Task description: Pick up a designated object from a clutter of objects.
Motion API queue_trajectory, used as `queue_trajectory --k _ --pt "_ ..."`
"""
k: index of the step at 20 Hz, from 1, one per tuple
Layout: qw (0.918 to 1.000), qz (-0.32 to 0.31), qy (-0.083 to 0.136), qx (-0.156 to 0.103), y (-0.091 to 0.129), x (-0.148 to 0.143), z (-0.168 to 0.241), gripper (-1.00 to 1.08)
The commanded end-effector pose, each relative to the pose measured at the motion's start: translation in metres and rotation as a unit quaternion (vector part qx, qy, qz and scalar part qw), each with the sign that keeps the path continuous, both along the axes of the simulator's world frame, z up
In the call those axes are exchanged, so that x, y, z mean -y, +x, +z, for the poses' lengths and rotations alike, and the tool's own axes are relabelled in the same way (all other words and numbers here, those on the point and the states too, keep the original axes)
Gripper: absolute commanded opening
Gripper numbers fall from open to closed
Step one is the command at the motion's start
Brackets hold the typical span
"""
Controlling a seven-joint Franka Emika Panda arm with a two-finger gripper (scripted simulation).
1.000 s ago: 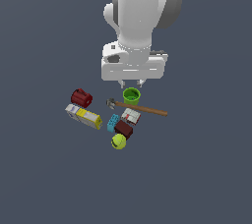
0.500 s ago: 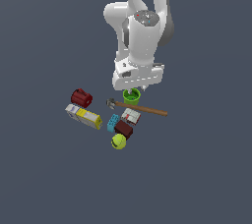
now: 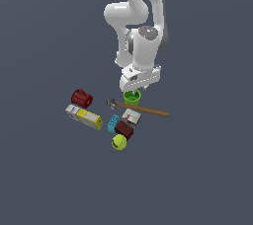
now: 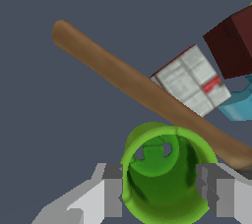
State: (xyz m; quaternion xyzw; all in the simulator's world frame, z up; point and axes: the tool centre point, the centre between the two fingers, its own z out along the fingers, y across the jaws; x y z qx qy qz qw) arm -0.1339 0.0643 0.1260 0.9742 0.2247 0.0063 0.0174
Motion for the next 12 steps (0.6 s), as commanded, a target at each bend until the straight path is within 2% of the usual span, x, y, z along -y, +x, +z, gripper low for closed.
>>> queue_trajectory --k 1,7,12 --pt "0.9999 0.016 0.001 0.000 -0.013 -0.003 -0.010 0.28" --pt "0.9993 0.037 0.002 -0.002 -0.031 -0.006 -0.023 0.28" --pt "0.9992 0.040 0.002 -0.002 -0.034 -0.006 -0.024 0.28"
